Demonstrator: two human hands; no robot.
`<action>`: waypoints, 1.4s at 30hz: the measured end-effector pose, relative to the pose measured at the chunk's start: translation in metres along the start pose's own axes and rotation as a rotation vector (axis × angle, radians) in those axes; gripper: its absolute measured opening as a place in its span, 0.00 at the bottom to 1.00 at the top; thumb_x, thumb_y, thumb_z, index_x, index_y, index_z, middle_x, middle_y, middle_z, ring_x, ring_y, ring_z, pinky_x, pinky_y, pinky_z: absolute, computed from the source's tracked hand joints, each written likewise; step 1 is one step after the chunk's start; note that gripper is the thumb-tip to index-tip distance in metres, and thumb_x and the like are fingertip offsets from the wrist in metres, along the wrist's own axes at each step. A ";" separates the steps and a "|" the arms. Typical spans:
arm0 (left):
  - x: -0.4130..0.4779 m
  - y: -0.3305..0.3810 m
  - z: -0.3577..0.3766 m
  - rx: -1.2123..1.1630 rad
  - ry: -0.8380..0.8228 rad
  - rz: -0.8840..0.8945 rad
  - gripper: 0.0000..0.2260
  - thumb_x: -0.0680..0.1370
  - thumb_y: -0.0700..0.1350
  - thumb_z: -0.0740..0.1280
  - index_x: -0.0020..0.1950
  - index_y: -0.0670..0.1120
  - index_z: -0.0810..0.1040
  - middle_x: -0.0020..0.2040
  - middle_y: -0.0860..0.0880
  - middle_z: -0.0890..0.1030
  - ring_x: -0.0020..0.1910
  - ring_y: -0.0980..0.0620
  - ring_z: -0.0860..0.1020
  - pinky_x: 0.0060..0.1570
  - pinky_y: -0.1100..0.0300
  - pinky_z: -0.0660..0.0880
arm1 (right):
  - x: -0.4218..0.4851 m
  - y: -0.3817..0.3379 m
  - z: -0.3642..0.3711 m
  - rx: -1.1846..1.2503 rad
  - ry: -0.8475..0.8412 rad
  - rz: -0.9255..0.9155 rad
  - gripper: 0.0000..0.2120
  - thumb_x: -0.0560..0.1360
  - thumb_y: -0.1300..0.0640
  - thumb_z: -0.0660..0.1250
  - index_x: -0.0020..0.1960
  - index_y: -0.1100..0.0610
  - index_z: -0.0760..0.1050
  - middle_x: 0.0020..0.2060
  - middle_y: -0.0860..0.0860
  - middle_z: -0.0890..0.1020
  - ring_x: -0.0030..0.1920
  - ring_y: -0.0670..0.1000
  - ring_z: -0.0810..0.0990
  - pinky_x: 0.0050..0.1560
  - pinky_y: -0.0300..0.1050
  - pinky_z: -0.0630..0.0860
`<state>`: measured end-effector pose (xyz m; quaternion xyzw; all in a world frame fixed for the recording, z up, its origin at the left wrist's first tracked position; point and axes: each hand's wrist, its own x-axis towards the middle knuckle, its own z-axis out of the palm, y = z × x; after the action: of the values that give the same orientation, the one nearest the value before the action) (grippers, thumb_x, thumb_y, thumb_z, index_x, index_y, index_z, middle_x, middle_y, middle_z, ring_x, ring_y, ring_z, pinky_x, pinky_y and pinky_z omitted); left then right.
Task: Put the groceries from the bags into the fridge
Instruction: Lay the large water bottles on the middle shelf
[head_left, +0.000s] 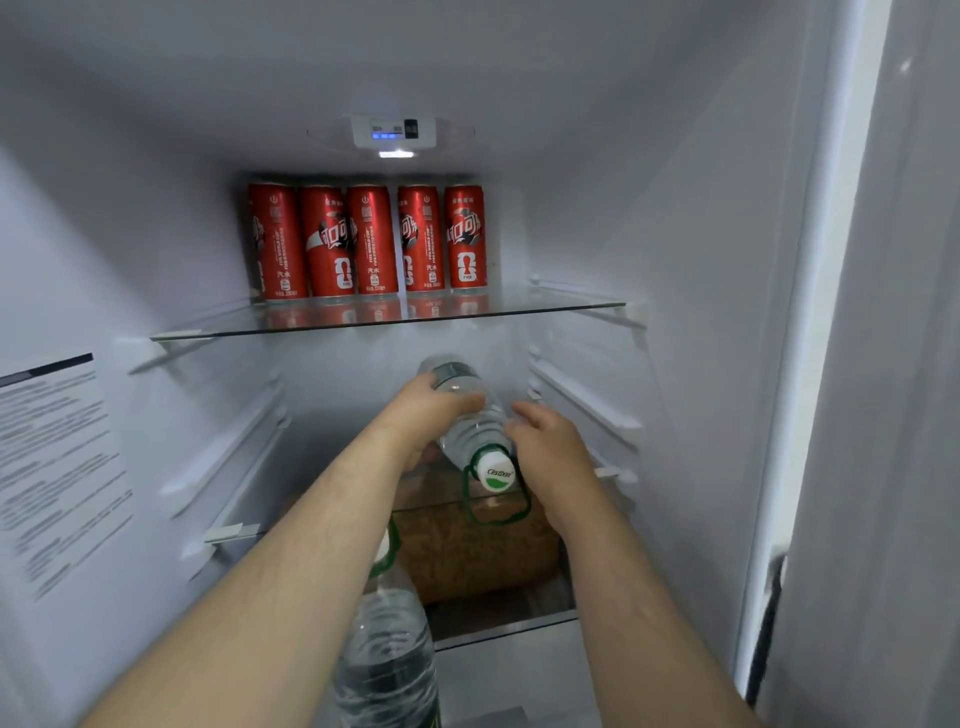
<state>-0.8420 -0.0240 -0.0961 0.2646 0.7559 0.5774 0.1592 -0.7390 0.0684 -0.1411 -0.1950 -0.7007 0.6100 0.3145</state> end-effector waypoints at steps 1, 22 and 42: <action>0.000 -0.002 -0.003 -0.008 -0.004 -0.005 0.14 0.76 0.45 0.71 0.60 0.44 0.75 0.50 0.43 0.83 0.44 0.46 0.84 0.39 0.56 0.82 | 0.004 -0.002 0.003 -0.015 -0.039 0.002 0.18 0.81 0.57 0.59 0.71 0.51 0.70 0.49 0.42 0.77 0.42 0.40 0.75 0.37 0.34 0.71; -0.046 -0.051 -0.077 0.289 0.250 0.180 0.27 0.73 0.56 0.71 0.71 0.57 0.70 0.64 0.59 0.73 0.59 0.59 0.73 0.56 0.60 0.72 | 0.036 0.003 0.065 -0.199 -0.385 -0.170 0.20 0.79 0.51 0.65 0.71 0.50 0.71 0.62 0.44 0.77 0.62 0.46 0.76 0.59 0.43 0.75; -0.088 -0.084 -0.107 0.441 0.615 0.352 0.16 0.80 0.46 0.63 0.68 0.52 0.75 0.71 0.55 0.71 0.71 0.58 0.66 0.67 0.67 0.60 | 0.035 -0.020 0.136 -0.291 -0.634 -0.235 0.23 0.80 0.52 0.66 0.74 0.48 0.68 0.68 0.48 0.74 0.68 0.47 0.71 0.65 0.40 0.71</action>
<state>-0.8468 -0.1759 -0.1516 0.2327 0.8169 0.4722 -0.2356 -0.8548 -0.0118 -0.1223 0.0430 -0.8604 0.4938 0.1186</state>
